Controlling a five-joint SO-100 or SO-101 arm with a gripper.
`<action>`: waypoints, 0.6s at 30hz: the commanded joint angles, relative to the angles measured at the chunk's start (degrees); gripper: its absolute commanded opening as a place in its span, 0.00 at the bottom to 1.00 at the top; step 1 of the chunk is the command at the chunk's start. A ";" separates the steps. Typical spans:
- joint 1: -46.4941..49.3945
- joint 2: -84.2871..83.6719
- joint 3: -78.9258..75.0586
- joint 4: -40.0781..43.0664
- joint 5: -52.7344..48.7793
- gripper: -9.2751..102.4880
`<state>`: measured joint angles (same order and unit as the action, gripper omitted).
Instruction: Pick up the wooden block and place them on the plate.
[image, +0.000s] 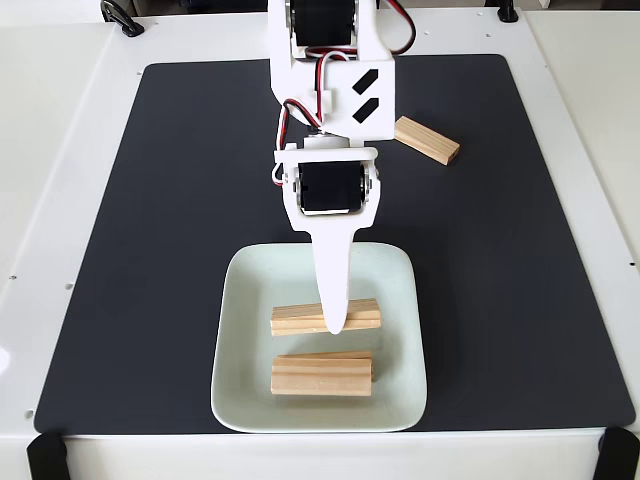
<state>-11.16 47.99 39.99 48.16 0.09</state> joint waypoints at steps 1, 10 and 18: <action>1.05 1.32 -2.20 -0.88 -0.70 0.11; 2.20 1.76 -2.90 5.10 -0.18 0.42; 2.11 5.19 -2.02 7.21 0.00 0.54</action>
<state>-8.53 48.34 39.99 55.02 -0.26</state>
